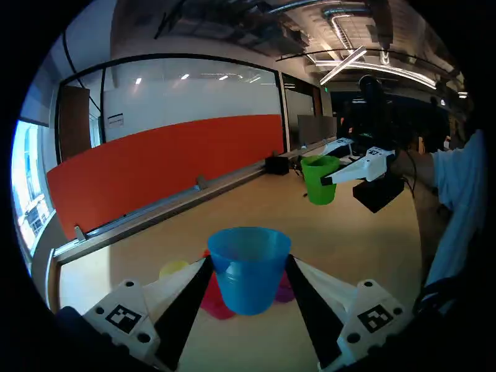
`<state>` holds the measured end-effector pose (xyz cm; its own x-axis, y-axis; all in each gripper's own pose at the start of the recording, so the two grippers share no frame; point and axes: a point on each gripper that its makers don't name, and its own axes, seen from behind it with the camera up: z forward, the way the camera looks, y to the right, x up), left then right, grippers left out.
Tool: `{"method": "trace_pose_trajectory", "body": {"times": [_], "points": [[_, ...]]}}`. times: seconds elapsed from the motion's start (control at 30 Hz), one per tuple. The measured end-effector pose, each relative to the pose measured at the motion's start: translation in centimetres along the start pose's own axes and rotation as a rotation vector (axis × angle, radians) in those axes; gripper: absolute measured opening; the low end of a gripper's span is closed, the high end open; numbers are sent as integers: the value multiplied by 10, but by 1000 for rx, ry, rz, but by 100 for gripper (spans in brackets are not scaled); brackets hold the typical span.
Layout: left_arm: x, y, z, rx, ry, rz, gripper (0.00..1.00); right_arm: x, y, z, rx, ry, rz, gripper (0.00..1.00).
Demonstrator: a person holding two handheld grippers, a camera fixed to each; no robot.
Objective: Pour water
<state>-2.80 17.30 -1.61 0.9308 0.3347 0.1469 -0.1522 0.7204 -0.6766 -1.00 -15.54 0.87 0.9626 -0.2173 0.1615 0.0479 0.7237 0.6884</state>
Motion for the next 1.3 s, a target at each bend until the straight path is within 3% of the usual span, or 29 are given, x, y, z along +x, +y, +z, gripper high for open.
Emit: {"method": "trace_pose_trajectory", "body": {"times": [0.6,1.3], "points": [[-59,16,9,-46,-172,10,85,-47,0,10,19,-114,2,90],[-107,30,27,-94,-233,-37,85,-91,-1,29,27,-199,10,90]]}}
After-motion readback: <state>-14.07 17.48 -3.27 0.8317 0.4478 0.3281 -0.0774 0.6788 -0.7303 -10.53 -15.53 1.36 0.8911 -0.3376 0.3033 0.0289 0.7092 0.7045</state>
